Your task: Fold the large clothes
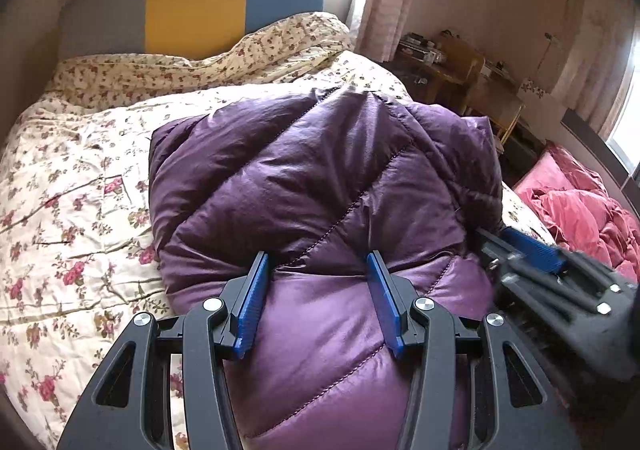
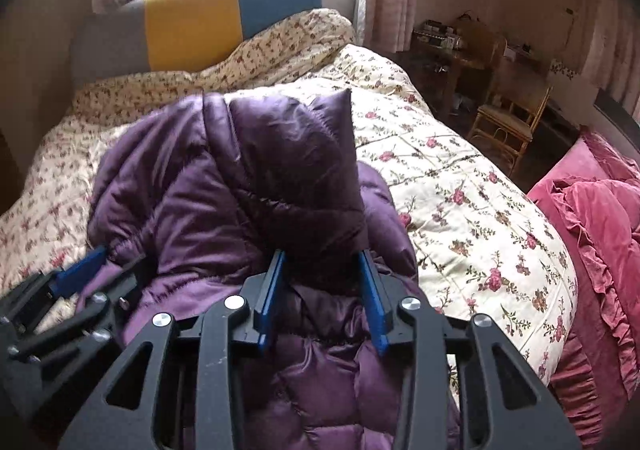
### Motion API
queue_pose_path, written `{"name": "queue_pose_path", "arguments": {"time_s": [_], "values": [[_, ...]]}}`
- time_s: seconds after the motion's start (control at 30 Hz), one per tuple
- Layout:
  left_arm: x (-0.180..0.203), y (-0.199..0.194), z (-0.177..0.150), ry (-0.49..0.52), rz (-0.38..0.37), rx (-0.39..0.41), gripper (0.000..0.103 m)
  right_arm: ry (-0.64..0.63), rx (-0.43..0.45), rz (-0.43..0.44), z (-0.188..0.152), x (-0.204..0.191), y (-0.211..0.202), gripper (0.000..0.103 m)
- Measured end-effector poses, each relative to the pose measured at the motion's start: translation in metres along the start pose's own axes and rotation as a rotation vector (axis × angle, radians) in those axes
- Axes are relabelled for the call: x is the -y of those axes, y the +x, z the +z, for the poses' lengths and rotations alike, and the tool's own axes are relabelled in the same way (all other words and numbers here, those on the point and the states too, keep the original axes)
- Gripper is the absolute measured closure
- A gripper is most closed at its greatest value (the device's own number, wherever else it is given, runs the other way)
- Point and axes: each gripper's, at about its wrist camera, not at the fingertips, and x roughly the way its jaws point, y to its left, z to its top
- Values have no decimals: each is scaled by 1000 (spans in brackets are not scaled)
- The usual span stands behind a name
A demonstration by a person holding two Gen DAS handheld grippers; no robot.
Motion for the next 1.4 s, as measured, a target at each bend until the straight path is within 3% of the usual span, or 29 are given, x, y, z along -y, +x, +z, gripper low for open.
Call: {"name": "queue_pose_path", "arguments": {"time_s": [0.2,0.5,0.77,1.0,1.13,1.23,1.4], "values": [[0,1,3,23,-20,-6,54,22,-69,4,-12,12,22,72],[-23,20,28,-123,-9,-39,45,62,-68,50,-26,24,44,72],[-16,62,13,-58,39,-98,45,51,-60,68,-32,28,58,72],[-17,54,16,-40,64,-95,44,27,-61,32,-23,21,43,68],[-19,37,18,-54,93,-69,34,14,-42,8,-19,19,31,59],[-21,21,13,-62,112,-43,28,37,-29,-24,-18,26,25,31],[-41,-5,-4,-128,107,-6,17,62,-48,18,-20,37,25,31]]}}
